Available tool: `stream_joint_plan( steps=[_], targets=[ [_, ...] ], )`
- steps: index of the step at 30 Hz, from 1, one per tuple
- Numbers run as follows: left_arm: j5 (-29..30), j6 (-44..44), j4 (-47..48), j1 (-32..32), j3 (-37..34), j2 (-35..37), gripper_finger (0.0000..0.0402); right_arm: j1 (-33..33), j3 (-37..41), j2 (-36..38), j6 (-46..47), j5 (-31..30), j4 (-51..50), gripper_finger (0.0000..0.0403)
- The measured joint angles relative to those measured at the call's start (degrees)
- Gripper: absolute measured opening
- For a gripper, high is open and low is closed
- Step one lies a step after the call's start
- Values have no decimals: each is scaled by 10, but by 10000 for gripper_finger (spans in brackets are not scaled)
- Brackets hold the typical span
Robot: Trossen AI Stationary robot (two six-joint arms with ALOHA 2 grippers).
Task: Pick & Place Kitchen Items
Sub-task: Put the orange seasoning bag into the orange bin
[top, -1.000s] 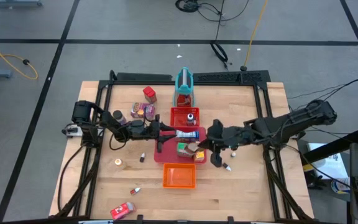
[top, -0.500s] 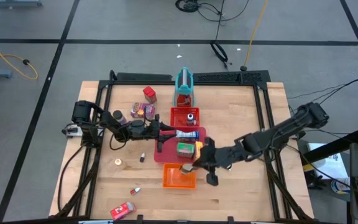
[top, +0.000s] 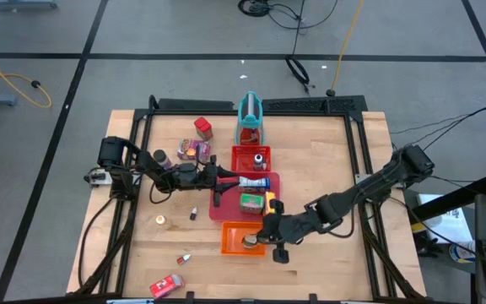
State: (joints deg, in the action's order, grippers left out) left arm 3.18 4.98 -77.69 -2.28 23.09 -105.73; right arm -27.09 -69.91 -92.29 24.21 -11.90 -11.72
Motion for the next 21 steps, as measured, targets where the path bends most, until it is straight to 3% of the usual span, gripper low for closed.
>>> stream_joint_plan(
  steps=[13,21],
  targets=[
    [0,3,0,0,0,0,147,20,0,-31,-25,1,1,2],
    [0,5,0,0,0,0,147,32,0,-30,-27,0,0,46]
  ],
)
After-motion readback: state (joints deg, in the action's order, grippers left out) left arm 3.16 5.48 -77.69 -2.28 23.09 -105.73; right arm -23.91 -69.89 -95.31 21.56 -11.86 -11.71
